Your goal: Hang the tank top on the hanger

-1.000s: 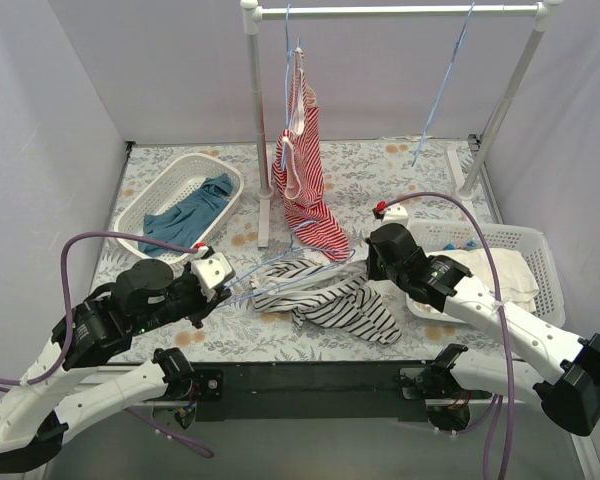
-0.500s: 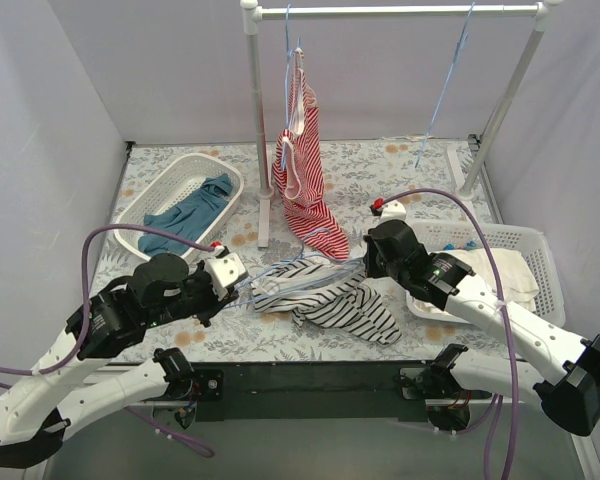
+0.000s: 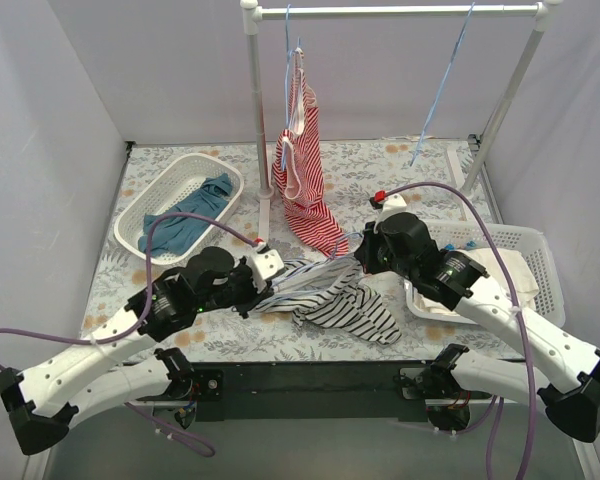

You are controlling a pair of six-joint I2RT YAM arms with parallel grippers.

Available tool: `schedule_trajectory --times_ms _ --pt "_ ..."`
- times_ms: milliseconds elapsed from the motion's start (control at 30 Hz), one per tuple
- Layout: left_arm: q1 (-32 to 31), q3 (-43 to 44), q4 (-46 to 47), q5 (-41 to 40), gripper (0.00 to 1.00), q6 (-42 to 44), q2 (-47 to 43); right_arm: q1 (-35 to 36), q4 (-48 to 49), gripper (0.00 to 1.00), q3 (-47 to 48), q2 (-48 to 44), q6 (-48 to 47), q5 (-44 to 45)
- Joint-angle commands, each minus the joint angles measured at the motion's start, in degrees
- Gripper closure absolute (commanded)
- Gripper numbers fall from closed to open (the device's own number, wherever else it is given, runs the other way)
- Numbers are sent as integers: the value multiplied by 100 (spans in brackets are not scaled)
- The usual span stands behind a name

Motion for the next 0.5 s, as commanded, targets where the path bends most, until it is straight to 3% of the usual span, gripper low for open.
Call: schedule_trajectory --times_ms 0,200,467 --pt "-3 -642 1833 297 100 -575 185 -23 163 99 240 -182 -102 -172" --pt "-3 -1521 2943 350 100 -1419 71 -23 189 99 135 -287 -137 -92" --pt "-3 -1917 3349 533 100 -1736 -650 -23 215 95 258 -314 -234 -93"
